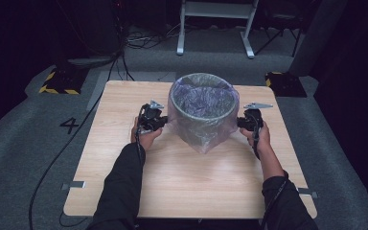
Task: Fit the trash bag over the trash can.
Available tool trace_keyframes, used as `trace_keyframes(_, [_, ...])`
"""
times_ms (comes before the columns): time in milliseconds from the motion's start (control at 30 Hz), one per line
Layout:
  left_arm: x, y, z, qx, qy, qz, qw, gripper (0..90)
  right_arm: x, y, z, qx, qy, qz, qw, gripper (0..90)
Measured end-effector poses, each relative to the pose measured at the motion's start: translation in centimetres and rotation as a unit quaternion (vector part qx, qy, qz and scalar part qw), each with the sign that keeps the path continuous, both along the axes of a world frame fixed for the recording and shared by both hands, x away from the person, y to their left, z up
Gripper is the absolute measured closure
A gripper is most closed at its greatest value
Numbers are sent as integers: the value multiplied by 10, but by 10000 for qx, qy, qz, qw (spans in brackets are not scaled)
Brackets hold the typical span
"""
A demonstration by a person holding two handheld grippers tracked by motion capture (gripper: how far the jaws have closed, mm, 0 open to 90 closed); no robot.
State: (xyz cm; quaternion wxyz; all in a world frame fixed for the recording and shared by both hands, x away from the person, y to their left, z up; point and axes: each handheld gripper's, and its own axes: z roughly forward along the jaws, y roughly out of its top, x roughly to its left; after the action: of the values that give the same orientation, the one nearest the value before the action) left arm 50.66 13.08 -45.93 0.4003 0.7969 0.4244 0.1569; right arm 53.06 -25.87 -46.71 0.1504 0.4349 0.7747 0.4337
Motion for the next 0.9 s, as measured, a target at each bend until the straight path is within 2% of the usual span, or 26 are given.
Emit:
trace_keyframes(167, [-8, 5, -2, 116, 6, -22, 9999, 898, -6, -1, -4, -174, 55, 29, 9998, 896])
trace_keyframes(300, [-12, 6, -6, 212, 32, -15, 9998, 898, -9, -1, -7, -221, 55, 45, 9997, 897])
trace_keyframes(367, [-13, 7, -8, 258, 9, 24, 9997, 897, -9, -1, -8, -259, 49, 42, 9996, 890])
trace_keyframes(400, [-14, 8, -8, 241, -5, 147, 9996, 886, -9, -1, -8, -296, 32, 30, 9996, 877])
trace_keyframes(467, [-14, 11, -8, 134, 2, 357, 9993, 667, -9, -2, -8, -320, -22, -20, 9995, 822])
trace_keyframes(500, [-14, 13, -8, 14, 16, 334, 9994, 613, -8, -3, -9, -305, -18, -59, 9995, 801])
trace_keyframes(533, [-16, 16, -8, -15, -17, 277, 9996, 568, -9, -4, -9, -284, -43, -81, 9996, 766])
trace_keyframes(567, [-19, 17, -8, -39, -31, 273, 9996, 501, -9, -6, -8, -270, -91, -112, 9995, 707])
trace_keyframes(600, [-20, 19, -7, -52, -36, 256, 9997, 412, -9, -8, -9, -289, -118, -177, 9994, 682])
trace_keyframes(633, [-22, 21, -6, -150, 11, 220, 9996, 352, -9, -9, -9, -290, -145, -209, 9993, 666])
trace_keyframes(667, [-25, 24, -3, -266, 33, 159, 9995, 313, -10, -12, -8, -273, -177, -235, 9992, 634])
trace_keyframes(700, [-30, 28, 0, -291, -62, 90, 9995, 276, -11, -15, -8, -227, -216, -265, 9992, 581])
trace_keyframes(733, [-33, 31, 2, -317, -156, 17, 9994, 246, -11, -18, -6, -189, -290, -324, 9989, 483])
trace_keyframes(767, [-36, 32, 4, -395, -178, 0, 9991, 240, -12, -21, -5, -137, -351, -326, 9988, 439])
trace_keyframes(833, [-42, 36, 7, -370, -213, -54, 9991, 220, -14, -25, -2, -83, -404, -280, 9988, 389])
trace_keyframes(900, [-49, 39, 10, -255, -358, -231, 9988, 197, -17, -29, 2, -91, -519, -269, 9982, 296])
